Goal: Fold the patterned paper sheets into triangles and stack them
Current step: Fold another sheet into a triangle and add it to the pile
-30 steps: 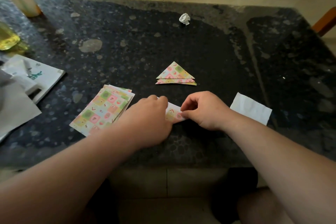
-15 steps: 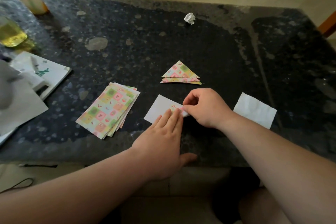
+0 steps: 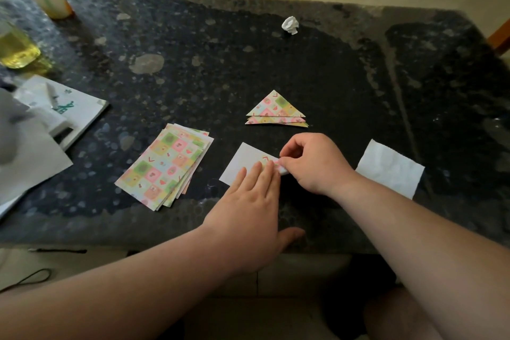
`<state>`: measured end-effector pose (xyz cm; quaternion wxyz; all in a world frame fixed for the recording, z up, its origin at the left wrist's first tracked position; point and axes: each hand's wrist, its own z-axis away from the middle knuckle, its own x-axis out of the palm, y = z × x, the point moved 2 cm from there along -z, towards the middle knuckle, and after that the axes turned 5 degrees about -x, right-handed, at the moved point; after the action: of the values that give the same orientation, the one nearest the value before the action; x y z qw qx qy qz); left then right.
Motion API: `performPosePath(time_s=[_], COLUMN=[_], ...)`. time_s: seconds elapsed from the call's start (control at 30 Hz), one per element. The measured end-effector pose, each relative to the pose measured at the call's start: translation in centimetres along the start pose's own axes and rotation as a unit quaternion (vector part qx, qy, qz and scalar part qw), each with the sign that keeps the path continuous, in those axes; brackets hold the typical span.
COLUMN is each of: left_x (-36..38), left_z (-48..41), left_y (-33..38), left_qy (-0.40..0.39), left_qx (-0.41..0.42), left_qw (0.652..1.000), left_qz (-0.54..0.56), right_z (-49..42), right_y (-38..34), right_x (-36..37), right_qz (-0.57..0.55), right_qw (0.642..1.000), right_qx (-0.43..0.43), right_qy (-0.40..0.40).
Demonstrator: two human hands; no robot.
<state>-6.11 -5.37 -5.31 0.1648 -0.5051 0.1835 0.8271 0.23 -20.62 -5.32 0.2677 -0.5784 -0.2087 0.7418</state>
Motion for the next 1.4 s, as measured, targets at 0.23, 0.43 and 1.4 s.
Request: performPosePath(time_s=[0.23, 0.43, 1.4], left_x=[0.4, 0.4, 0.2], left_z=[-0.1, -0.6, -0.7], left_y=[0.8, 0.6, 0.7], left_qy=[0.007, 0.011, 0.027], left_qx=[0.006, 0.003, -0.010], left_qw=[1.000, 0.999, 0.999], left_qz=[0.017, 0.031, 0.016], right_z=[0.0, -0.2, -0.9], right_y=[-0.2, -0.4, 1.2], right_x=[0.6, 0.5, -4.3], right_qz=[0.010, 0.011, 0.014], right_qw=[1.000, 1.000, 0.995], right_qx=[0.006, 0.010, 0.073], right_qy=[0.018, 0.024, -0.067])
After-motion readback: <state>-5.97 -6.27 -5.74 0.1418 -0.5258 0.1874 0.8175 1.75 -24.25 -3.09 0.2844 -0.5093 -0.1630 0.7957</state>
